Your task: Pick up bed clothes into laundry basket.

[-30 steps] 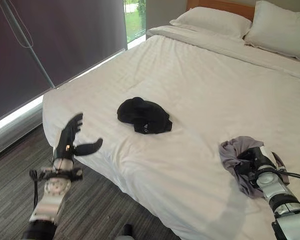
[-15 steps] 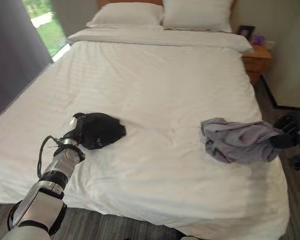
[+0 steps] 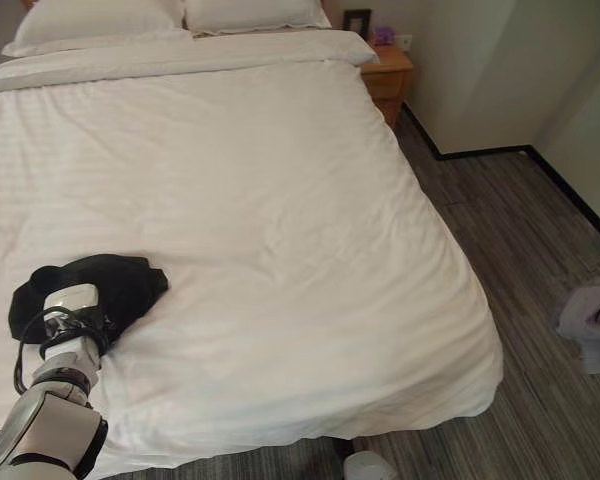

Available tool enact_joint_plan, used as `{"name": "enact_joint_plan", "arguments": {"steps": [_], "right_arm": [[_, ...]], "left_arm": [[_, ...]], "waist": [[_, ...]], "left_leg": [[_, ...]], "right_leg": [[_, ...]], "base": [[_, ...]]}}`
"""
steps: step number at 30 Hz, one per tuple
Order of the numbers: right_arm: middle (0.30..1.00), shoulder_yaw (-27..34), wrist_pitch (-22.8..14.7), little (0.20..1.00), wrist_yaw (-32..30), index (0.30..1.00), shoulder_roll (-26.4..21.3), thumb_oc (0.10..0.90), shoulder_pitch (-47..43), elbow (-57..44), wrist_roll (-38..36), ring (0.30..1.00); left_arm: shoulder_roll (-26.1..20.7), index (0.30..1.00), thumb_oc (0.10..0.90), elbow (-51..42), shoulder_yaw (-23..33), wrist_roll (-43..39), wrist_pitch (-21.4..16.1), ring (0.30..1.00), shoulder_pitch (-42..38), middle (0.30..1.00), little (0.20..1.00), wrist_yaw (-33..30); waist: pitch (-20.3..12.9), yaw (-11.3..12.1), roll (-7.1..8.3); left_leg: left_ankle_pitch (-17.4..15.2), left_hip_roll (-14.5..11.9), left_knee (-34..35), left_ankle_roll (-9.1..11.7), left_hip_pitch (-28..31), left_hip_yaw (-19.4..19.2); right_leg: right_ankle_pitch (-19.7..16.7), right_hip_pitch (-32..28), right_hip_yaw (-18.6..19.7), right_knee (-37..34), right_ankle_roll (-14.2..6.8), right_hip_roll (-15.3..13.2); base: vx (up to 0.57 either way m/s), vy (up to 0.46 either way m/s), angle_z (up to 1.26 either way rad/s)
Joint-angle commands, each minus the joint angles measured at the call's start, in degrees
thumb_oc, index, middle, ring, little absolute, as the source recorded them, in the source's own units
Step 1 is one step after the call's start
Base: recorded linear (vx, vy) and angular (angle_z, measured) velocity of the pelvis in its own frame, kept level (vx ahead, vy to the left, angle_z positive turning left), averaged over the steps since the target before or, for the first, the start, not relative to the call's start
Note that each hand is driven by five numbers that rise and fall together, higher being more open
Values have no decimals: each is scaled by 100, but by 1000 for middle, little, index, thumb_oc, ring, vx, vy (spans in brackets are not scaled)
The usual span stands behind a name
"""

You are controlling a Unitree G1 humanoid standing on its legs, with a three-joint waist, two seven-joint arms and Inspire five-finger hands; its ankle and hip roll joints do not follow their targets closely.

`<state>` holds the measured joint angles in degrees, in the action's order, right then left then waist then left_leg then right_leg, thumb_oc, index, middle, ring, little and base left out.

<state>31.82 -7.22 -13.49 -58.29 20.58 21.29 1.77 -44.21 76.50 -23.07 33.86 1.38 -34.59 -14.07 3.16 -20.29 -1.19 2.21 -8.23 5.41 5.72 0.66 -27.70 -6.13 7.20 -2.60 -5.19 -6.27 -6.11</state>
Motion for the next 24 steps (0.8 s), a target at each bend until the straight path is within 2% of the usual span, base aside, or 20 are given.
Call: {"name": "enact_joint_plan", "arguments": {"steps": [1, 5, 6, 14, 19, 21, 22, 24], "right_arm": [[300, 615, -316, 300, -673, 300, -330, 400, -669, -19, -111, 300], [300, 459, -347, 300, -665, 300, -381, 400, -806, 84, -143, 300], [300, 382, -350, 300, -622, 300, -378, 400, -865, 88, -163, 300], [300, 224, -352, 300, -563, 300, -349, 400, -1003, 89, -170, 300], [300, 156, -297, 300, -603, 300, -275, 400, -985, 86, -58, 300], [300, 135, -268, 300, -629, 300, -222, 400, -985, 161, -14, 300], [300, 109, -261, 300, -660, 300, -157, 400, -995, 222, 59, 300], [300, 51, -240, 300, -689, 300, -84, 400, -1026, 241, 127, 300]], "left_arm": [[-408, 900, 800, 21, -162, -3, -70, 900, -648, 900, 900, -113], [-395, 900, 800, -65, -312, 46, -47, 900, -807, 900, 900, -130], [-357, 300, 400, -55, -352, 57, -46, 300, -813, 300, 300, -99], [-195, 300, 400, -34, -226, -205, -138, 300, -691, 300, 300, -72], [-165, 300, 400, -694, -55, -698, -305, 300, -927, 300, 300, -357], [-213, 300, 400, -1317, -31, -763, -376, 300, -1037, 300, 300, -526], [-230, 300, 400, -1980, 30, -766, -432, 300, -1080, 300, 300, -656], [-251, 300, 400, -2715, 137, -848, -500, 300, -1164, 300, 300, -807]], "waist": [[-471, 158, 447], [-422, 182, 410], [-420, 188, 395], [-420, 238, 333], [-397, 345, 361], [-385, 442, 396], [-378, 539, 439], [-372, 647, 471]], "left_leg": [[-38, -460, -41, 259, 250, 64], [-86, -383, -41, 237, 375, 134], [-47, -355, -41, 223, 374, 156], [-103, -274, -41, 188, 451, 213], [-122, -244, -41, 168, 466, 334], [-128, -235, -41, 149, 453, 417], [-128, -224, -41, 133, 440, 493], [-194, -217, -41, 122, 454, 577]], "right_leg": [[-352, -329, -333, 19, -792, -513], [-319, -475, -344, 19, -788, -542], [-347, -488, -354, 19, -771, -558], [-334, -610, -397, 19, -779, -607], [-332, -711, -495, 19, -792, -637], [-330, -763, -567, 19, -796, -659], [-338, -820, -632, 19, -798, -680], [-298, -904, -699, 19, -813, -684]], "base": [[0, 0, 0], [7, 9, 0], [26, 31, 1], [11, 23, 5], [8, 28, 10], [-13, 29, 15], [3, 42, 25], [26, 42, 31]]}}
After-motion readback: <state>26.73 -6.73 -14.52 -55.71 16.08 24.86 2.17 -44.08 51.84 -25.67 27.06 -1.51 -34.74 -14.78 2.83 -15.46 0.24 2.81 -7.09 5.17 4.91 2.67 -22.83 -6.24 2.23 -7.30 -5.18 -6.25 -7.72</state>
